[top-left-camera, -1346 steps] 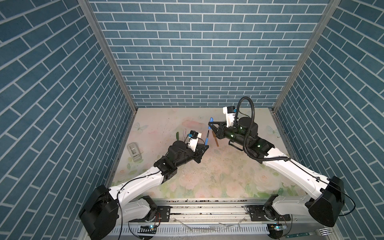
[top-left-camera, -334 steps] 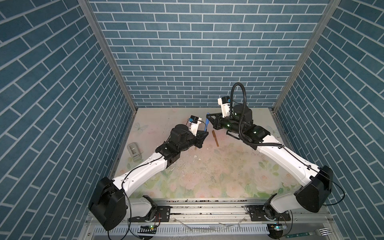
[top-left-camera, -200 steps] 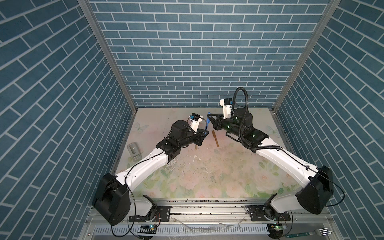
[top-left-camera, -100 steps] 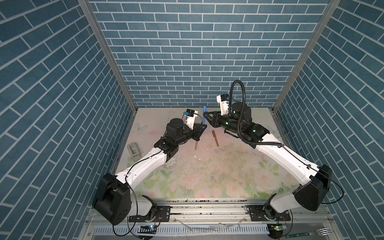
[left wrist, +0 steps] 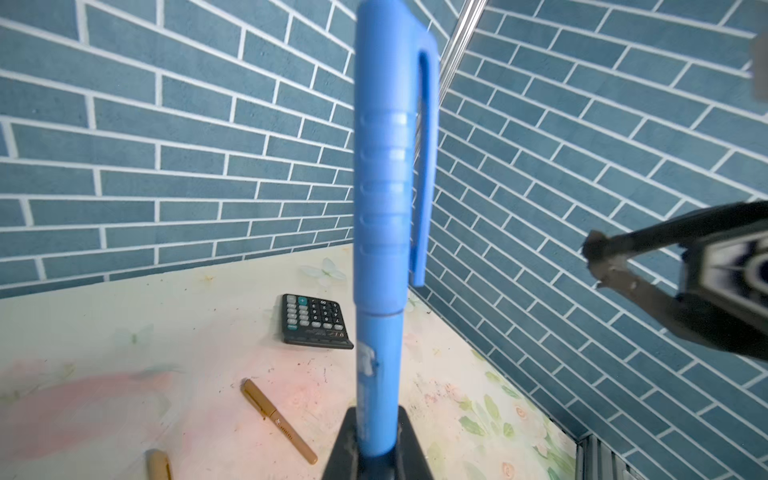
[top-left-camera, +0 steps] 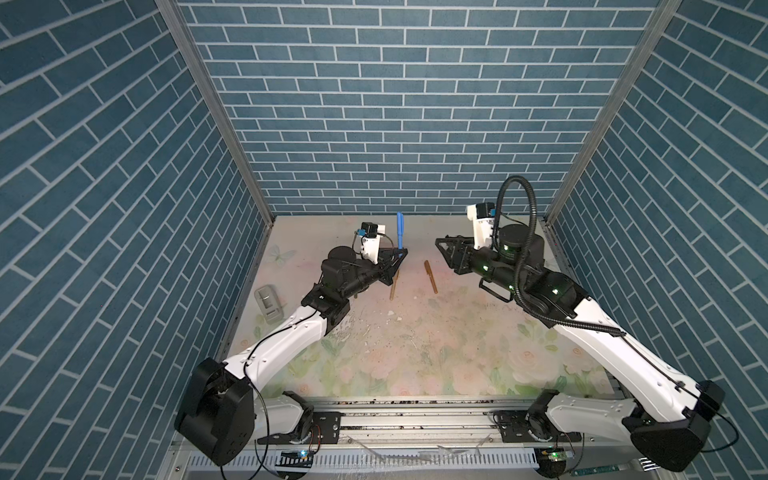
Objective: Insert the pens into the pen caps
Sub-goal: 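Lower the capped blue pen onto the table with the left gripper and release it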
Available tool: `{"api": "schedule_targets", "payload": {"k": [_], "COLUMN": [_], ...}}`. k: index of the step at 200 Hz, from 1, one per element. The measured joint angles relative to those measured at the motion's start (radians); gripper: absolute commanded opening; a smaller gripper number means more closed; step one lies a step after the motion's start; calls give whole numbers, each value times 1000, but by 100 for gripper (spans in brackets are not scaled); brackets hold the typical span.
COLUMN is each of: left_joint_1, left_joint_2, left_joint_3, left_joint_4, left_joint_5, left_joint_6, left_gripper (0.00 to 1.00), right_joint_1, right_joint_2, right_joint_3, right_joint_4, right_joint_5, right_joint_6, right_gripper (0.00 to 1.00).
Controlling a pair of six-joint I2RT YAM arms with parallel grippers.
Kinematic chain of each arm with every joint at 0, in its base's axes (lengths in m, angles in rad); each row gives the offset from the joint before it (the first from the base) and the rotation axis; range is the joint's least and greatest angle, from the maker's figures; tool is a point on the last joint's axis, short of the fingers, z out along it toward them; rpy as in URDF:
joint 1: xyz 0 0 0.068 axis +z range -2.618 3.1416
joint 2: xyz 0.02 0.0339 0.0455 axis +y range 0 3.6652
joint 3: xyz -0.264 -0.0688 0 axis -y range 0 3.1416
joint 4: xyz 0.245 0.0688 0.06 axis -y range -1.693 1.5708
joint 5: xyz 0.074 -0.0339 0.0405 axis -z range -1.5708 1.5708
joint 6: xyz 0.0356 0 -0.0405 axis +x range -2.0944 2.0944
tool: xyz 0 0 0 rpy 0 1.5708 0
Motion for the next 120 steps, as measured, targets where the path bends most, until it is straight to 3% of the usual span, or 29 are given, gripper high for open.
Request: {"api": "schedule_targets", "payload": {"k": [49, 120], "left_joint_1": [0, 0], "left_joint_2": [40, 413], "left_joint_3": [19, 232], "left_joint_4": [-43, -453], "left_joint_5": [-15, -61], "left_joint_6": [-42, -158], "left_gripper": [0, 0], "right_joint_1": [-183, -248], "right_joint_2": [-64, -84], "right_joint_3": [-127, -285], "right_joint_4": [-48, -62], "right_joint_5": [21, -22], "right_joint_6": [92, 167], "right_gripper": [40, 40]}}
